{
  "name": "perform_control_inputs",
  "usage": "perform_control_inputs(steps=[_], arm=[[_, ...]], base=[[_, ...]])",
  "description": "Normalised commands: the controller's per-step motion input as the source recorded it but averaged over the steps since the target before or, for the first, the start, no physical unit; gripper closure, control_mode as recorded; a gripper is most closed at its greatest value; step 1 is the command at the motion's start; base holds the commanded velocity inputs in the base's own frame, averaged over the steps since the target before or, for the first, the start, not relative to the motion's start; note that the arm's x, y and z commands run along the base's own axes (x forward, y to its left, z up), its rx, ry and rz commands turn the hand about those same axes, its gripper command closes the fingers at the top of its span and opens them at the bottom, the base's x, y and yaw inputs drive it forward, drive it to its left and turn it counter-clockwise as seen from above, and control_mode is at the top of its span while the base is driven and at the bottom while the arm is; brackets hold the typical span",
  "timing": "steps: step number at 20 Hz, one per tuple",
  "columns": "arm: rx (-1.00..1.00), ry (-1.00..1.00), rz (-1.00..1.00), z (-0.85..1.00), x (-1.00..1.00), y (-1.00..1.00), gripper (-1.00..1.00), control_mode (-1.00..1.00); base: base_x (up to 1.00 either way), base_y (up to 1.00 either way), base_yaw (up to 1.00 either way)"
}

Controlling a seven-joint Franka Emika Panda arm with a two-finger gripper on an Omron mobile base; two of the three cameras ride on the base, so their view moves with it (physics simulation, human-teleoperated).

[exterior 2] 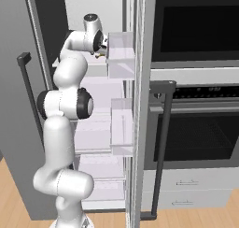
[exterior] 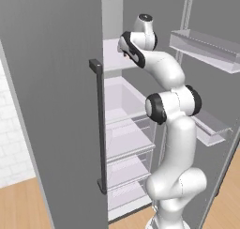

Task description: Place one lime and one chicken drumstick in each tupperware on the nearby counter, to pack two identical lunches.

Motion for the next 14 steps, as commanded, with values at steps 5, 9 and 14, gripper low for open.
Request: perform_control_inputs(steps=[5, 9, 14], arm=[[0.0, 0.0, 0.0, -0.14, 0.25, 0.0, -1.0, -1.0], [0.0, -0.01, 0.0, -0.19, 0.24, 0.0, -1.0, -1.0], [0.0, 0.0, 0.0, -0.33, 0.02, 0.0, -1.0, -1.0]], base=[[0.0, 0.0, 0.0], [0.0, 0.0, 0.0], [0.0, 0.0, 0.0]])
